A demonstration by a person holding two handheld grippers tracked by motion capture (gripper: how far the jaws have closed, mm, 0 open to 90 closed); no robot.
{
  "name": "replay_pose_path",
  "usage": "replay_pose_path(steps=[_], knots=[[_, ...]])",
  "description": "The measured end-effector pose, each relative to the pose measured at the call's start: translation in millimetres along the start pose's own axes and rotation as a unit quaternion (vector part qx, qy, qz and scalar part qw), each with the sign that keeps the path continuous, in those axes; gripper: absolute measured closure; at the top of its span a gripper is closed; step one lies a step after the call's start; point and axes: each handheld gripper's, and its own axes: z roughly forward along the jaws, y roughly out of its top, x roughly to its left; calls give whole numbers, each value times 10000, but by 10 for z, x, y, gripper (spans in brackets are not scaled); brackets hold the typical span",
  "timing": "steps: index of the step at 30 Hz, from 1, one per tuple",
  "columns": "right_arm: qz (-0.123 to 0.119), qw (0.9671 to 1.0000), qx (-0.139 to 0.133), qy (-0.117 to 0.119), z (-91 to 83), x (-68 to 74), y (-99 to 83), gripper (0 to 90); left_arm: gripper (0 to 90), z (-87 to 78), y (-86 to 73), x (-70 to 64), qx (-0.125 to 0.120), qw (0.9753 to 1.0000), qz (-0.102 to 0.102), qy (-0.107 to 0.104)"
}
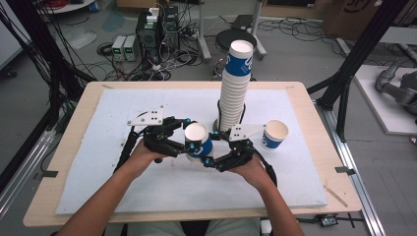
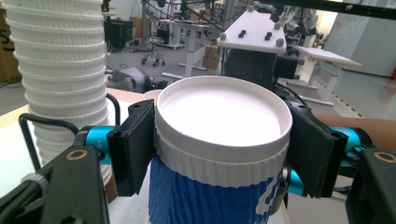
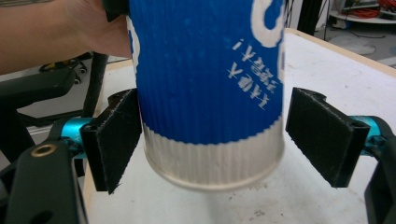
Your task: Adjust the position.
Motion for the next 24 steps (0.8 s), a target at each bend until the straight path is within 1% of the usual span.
replay_pose_path(steps=[1, 2, 4, 6, 10, 13, 16, 17, 18, 19, 20, 21, 22, 23, 24], knots=[[16, 10000, 3, -4, 6, 7, 0, 187, 298, 8, 2, -6, -24, 10000, -18, -11], [-33, 10000, 7, 26, 17, 6, -2, 186, 298, 14, 2, -6, -43, 10000, -14, -35], [-17, 10000, 18, 23, 19, 10, -4, 185, 298, 19, 1, -7, -47, 10000, -12, -41], [-55, 10000, 34, 38, 20, 9, -7, 191, 299, 18, 3, -9, -42, 10000, 8, -61], [-122, 9999, 40, 30, -3, 17, 3, 236, 302, 8, 9, -14, -85, 9999, 10, -68], [-206, 9997, 97, 5, -20, 23, 12, 272, 305, 5, 11, -18, -69, 9999, 22, -75], [-233, 9996, 137, -4, -31, 35, 16, 286, 305, 8, 9, -19, -10, 9999, 45, -109], [-287, 9994, 179, -27, -35, 33, 18, 293, 305, 7, 3, -16, 43, 9999, 33, -118], [-346, 9988, 334, -23, -42, 35, 28, 308, 303, 8, -1, -13, 98, 9999, 18, -126], [-346, 9988, 334, -23, -42, 35, 28, 308, 303, 7, -4, -13, 147, 9998, 4, -122], [-378, 9980, 503, -1, -45, 35, 42, 313, 299, 9, -10, -17, 208, 9997, -16, -120], [-424, 9974, 582, -4, -49, 32, 50, 313, 291, 11, -12, -22, 242, 9996, -17, -115], [-424, 9968, 674, 31, -49, 37, 62, 313, 236, 19, -17, -40, 431, 9990, -52, -49], [-456, 9960, 763, 37, -52, 38, 75, 313, 168, 23, -22, -41, 542, 9984, -129, -25], [-486, 9948, 888, 60, -58, 36, 90, 313, 147, 23, -22, -41, 542, 9984, -129, -25]])
